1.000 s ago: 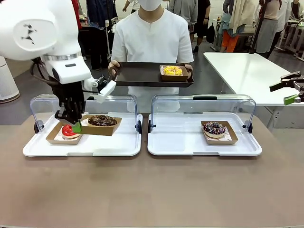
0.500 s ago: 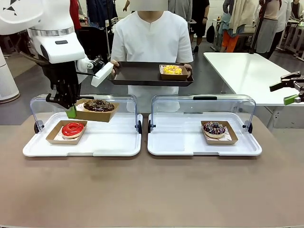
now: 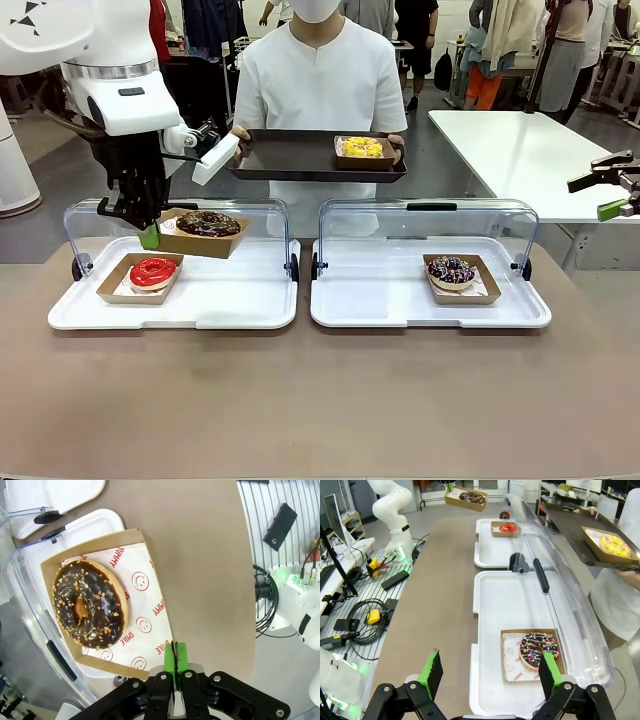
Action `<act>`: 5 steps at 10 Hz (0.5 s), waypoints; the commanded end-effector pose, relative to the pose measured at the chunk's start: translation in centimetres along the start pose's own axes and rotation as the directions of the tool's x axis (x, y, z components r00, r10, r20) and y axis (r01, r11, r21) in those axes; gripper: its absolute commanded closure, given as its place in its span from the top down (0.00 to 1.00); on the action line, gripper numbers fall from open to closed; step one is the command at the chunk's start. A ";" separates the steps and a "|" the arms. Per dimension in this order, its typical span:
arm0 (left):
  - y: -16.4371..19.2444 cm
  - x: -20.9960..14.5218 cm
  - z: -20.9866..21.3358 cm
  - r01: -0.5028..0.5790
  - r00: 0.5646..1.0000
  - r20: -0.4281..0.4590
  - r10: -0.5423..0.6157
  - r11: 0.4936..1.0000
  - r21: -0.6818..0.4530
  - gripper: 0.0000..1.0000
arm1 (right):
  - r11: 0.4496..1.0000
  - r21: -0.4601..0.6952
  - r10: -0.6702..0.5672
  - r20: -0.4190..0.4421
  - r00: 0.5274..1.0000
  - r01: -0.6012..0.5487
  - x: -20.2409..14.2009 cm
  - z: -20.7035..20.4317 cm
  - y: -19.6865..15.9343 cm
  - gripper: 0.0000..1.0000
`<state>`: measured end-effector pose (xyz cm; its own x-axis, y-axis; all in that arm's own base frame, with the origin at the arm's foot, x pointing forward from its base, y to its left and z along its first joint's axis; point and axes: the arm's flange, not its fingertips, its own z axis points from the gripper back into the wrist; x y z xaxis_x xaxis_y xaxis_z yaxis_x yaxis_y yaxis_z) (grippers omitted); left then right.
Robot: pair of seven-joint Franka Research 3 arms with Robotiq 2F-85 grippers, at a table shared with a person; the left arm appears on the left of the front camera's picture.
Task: Provide the desired donut to the person.
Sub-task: Pick up and lift the Paper togo box containing the Donut pointed at by the person, then place the picked Paper togo box onto the Handle tray extended by the person.
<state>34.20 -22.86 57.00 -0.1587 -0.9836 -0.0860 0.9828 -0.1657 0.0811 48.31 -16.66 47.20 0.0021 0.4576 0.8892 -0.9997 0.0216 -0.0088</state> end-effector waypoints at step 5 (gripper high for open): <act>-0.2 0.0 0.3 -0.005 1.000 0.008 0.005 1.000 0.004 0.00 | 1.000 -0.005 -0.005 0.009 1.000 0.005 0.1 0.0 -0.2 1.00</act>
<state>34.18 -22.88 57.01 -0.1600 -0.9835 -0.0849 0.9827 -0.1669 0.0808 48.31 -16.66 47.20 0.0021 0.4576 0.8892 -0.9997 0.0216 -0.0088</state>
